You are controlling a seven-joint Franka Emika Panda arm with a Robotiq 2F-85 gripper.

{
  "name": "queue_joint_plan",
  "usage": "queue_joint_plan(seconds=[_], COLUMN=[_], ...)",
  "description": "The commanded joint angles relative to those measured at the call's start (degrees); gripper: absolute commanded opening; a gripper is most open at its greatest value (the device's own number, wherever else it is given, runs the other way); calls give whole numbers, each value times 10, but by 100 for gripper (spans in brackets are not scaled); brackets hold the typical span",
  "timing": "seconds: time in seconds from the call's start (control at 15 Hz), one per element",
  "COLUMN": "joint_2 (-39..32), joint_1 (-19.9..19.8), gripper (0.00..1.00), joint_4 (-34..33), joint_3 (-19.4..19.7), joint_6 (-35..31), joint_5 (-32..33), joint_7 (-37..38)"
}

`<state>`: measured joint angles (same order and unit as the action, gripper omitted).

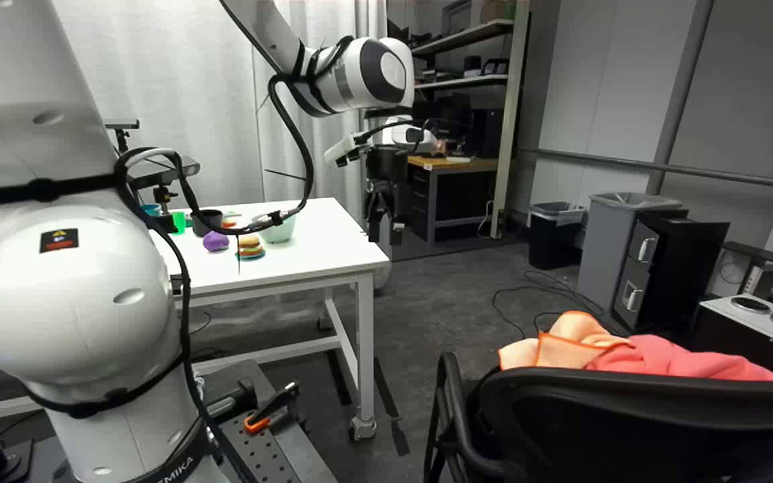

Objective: Hang the cloths on the back of the chair

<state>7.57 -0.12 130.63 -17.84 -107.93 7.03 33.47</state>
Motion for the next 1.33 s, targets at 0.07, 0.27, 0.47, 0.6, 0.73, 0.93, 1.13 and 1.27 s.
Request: queue_joint_plan(seconds=[0.07, 0.27, 0.47, 0.6, 0.73, 0.93, 1.13, 1.27], joint_2=[-1, -1, -1, -1, -1, -4, -6, -9], joint_1=[27, 27, 27, 27, 27, 30, 29, 25], gripper=[100, 100, 100, 100, 100, 100, 100, 100], joint_4=[0, 0, 0, 0, 0, -5, -11, -18], joint_3=[26, 26, 26, 26, 26, 35, 51, 62], joint_6=[1, 1, 1, 1, 1, -1, -11, -25], joint_5=[3, 3, 3, 3, 3, 0, 7, 9], joint_7=[3, 3, 3, 3, 3, -4, -10, -18])
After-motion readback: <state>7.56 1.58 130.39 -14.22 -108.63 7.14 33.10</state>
